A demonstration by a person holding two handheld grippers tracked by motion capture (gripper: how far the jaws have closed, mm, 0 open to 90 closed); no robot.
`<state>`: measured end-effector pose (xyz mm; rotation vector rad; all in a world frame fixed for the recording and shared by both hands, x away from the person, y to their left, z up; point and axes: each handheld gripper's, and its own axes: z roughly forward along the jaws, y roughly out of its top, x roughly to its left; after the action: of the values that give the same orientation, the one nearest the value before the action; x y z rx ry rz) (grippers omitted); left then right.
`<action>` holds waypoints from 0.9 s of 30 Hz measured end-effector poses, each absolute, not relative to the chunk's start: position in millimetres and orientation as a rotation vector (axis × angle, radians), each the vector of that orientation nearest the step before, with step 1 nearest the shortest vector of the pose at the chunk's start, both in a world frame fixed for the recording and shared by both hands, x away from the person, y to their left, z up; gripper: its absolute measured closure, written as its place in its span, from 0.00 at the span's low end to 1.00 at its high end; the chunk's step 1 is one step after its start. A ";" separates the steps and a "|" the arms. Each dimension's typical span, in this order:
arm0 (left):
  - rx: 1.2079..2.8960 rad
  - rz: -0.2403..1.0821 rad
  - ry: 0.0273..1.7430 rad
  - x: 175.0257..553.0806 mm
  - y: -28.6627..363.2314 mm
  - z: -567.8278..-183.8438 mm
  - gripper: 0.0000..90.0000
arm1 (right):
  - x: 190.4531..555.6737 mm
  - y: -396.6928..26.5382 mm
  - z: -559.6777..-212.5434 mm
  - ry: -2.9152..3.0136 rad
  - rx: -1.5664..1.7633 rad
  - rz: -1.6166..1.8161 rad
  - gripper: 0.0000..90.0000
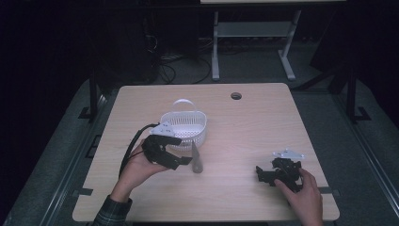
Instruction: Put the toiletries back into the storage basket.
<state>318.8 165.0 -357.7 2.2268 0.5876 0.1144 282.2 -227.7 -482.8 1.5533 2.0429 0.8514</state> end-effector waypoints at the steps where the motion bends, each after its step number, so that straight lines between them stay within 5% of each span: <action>1: 2.238 0.112 0.577 319.5 164.1 -356.9 0.17 | 282.1 -227.7 -482.8 2.043 1.555 0.851 0.00; 27: 2.347 0.115 0.479 331.0 127.7 -348.4 0.14 | 282.4 -228.5 -482.8 2.051 1.544 0.854 0.00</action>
<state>331.0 127.7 -348.4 2.3473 0.4793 0.1149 282.4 -228.5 -482.8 1.5440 2.0510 0.8536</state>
